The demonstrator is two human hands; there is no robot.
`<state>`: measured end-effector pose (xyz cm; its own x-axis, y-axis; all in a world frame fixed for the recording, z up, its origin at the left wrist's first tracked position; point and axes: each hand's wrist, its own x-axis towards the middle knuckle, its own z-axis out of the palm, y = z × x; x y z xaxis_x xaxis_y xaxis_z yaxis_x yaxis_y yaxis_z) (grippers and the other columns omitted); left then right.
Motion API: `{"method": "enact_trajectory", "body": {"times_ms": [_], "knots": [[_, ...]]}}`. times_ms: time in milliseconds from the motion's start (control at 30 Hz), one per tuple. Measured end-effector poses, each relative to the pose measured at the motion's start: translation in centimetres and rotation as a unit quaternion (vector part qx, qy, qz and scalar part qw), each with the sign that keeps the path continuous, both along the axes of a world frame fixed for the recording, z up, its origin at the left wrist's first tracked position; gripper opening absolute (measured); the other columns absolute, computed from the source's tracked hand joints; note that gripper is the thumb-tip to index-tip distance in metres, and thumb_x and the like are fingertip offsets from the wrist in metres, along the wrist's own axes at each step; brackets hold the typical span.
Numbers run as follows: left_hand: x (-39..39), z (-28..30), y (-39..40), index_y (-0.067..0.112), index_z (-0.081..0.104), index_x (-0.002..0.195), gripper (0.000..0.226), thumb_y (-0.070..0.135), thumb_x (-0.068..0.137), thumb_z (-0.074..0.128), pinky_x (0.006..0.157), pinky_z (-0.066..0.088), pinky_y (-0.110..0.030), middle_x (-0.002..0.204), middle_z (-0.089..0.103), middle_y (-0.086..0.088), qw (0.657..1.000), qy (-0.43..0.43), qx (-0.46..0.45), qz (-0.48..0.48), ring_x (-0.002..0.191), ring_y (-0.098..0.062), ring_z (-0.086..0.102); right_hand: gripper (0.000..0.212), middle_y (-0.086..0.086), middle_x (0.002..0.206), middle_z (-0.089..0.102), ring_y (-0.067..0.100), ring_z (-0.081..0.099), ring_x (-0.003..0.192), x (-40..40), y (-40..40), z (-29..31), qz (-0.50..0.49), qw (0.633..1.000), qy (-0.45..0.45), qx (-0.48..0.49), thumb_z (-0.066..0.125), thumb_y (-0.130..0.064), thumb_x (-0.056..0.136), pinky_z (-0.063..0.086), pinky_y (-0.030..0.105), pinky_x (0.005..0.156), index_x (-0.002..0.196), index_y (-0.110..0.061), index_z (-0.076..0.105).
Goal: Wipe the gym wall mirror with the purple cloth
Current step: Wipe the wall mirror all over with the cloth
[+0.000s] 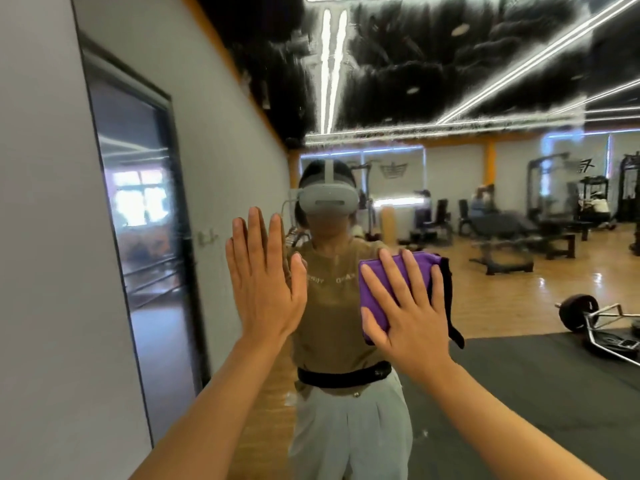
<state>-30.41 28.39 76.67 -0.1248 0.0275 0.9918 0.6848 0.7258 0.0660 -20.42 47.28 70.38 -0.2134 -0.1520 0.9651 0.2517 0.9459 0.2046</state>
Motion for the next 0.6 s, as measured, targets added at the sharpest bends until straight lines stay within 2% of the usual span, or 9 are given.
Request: {"method": "enact_trajectory", "body": {"times_ms": [67,233,300,400,533,600], "knots": [[0.2,0.0,0.1,0.012,0.02,0.16,0.067,0.04,0.102,0.038,0.126,-0.003,-0.043,0.167,0.011,-0.016,1.0,-0.004,-0.003,0.011,0.155,-0.035,0.005,0.06,0.005,0.163,0.03,0.032,0.023,0.152,0.0,0.0,2.3,0.004,1.0,0.005,0.0,0.044,-0.046,0.098,0.011,0.056,0.123,0.155,-0.026,0.038],[0.5,0.0,0.7,0.012,0.016,0.16,0.075,0.05,0.101,0.039,0.126,-0.004,-0.043,0.167,0.01,-0.018,0.999,-0.014,0.003,0.032,0.154,-0.038,0.005,0.061,0.009,0.165,0.026,0.034,0.021,0.152,-0.7,1.3,15.3,-0.007,0.998,0.062,-0.023,0.032,-0.049,0.103,0.006,0.053,0.123,0.158,-0.023,0.032],[0.5,-0.1,0.8,0.012,0.016,0.16,0.075,0.05,0.101,0.04,0.126,-0.003,-0.043,0.167,0.011,-0.018,0.999,-0.019,0.008,0.031,0.154,-0.038,0.005,0.061,0.008,0.166,0.025,0.034,0.019,0.153,-0.6,1.6,18.0,-0.017,0.998,0.062,-0.028,0.03,-0.048,0.104,0.004,0.052,0.123,0.159,-0.023,0.03],[0.9,0.0,1.0,0.009,0.019,0.159,0.072,0.047,0.101,0.04,0.127,-0.002,-0.041,0.166,0.013,-0.02,0.999,-0.016,0.018,0.021,0.154,-0.036,0.006,0.061,0.008,0.167,0.021,0.034,0.016,0.154,-0.2,2.0,16.0,-0.018,0.998,0.057,-0.03,0.028,-0.048,0.104,0.002,0.051,0.124,0.16,-0.022,0.028],[2.0,0.5,1.8,0.006,0.028,0.157,0.063,0.031,0.101,0.041,0.126,-0.006,-0.037,0.165,0.018,-0.019,1.0,0.028,-0.01,0.001,0.154,-0.032,0.01,0.06,0.008,0.166,0.024,0.035,0.017,0.154,0.8,3.0,6.5,-0.01,0.999,0.031,-0.024,0.029,-0.048,0.104,0.007,0.056,0.124,0.159,-0.022,0.031],[2.4,0.7,2.4,0.008,0.029,0.157,0.064,0.034,0.1,0.04,0.125,-0.009,-0.036,0.166,0.017,-0.017,1.0,0.021,-0.017,-0.012,0.154,-0.03,0.009,0.061,0.007,0.166,0.023,0.034,0.017,0.154,1.6,3.9,2.4,-0.018,1.0,0.005,-0.004,0.033,-0.047,0.103,0.008,0.056,0.124,0.16,-0.025,0.026]]}}
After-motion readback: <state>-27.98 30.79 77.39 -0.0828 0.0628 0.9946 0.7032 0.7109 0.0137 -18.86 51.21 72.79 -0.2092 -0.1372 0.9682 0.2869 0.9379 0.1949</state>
